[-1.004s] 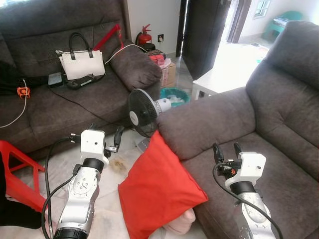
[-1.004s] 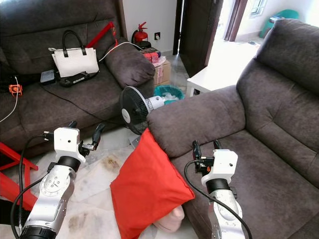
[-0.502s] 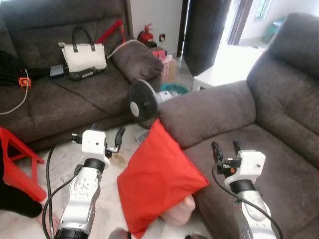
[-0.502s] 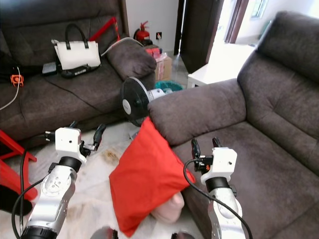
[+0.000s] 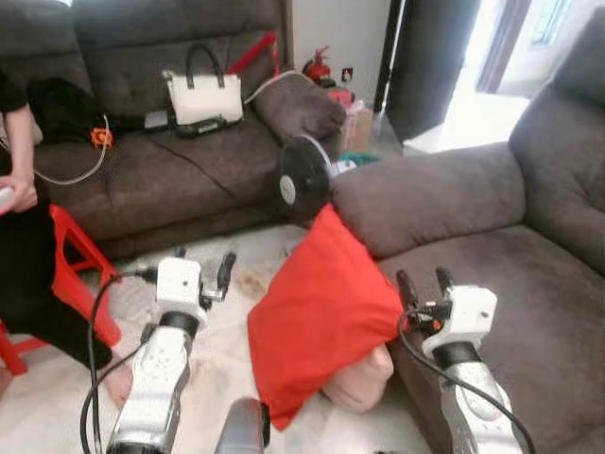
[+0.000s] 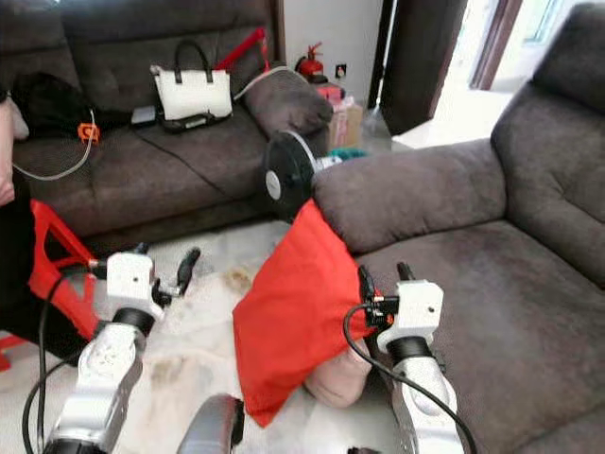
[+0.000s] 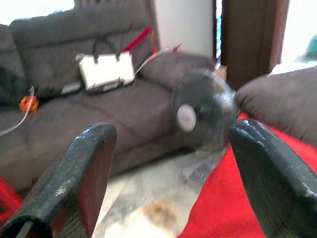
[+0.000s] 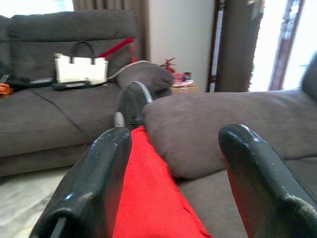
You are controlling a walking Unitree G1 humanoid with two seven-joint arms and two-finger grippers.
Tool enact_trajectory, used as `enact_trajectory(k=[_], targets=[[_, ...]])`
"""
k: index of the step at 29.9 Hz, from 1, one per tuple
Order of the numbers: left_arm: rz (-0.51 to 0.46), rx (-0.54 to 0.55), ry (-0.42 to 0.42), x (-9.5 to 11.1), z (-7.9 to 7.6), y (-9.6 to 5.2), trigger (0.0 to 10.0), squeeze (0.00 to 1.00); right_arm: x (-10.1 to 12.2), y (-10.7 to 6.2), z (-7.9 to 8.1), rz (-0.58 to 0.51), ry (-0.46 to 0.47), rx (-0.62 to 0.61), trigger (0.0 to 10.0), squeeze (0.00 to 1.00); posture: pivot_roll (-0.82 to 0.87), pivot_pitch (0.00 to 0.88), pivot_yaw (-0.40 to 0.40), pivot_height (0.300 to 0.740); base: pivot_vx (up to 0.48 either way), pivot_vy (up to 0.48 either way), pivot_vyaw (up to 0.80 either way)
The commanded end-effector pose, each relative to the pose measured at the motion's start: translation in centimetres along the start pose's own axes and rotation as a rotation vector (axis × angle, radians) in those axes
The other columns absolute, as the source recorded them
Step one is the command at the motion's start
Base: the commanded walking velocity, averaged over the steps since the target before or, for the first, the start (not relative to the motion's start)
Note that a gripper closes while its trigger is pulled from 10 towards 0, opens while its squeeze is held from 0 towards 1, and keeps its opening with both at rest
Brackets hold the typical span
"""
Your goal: Move the pillow to the sofa from floor
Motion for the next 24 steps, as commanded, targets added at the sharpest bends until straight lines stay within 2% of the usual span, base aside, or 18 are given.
enact_trajectory(k=[1,22,24], targets=[[-0.017,-0.002,0.001,0.59,-0.14,0.31,10.0,0.0,0.49,0.29,0.01,-0.013,0.004,0.001,10.0,0.0,0.1,0.0,-0.026,0.632,0.0,0.0,0.0],[-0.009,-0.008,0.003,0.37,-0.26,0.21,10.0,0.0,0.08,0.43,0.24,0.011,-0.002,0.005,10.0,0.0,0.1,0.0,-0.022,0.632,0.0,0.0,0.0],[-0.009,-0.008,0.003,0.36,-0.25,0.2,10.0,0.0,0.06,0.44,0.28,0.013,-0.004,0.009,10.0,0.0,0.1,0.0,-0.022,0.617,0.0,0.0,0.0]])
Point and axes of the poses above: a point about 5 cm out from each wrist's last joint towards the gripper, its own y axis pointing out of the wrist towards the gripper, its own x axis along the axis of the wrist's last joint, z = x × y, the point moved 6 cm from there along y, pointing out of the wrist towards the gripper, and after that the axes turned 3 degrees about y, right-handed, at the moved point
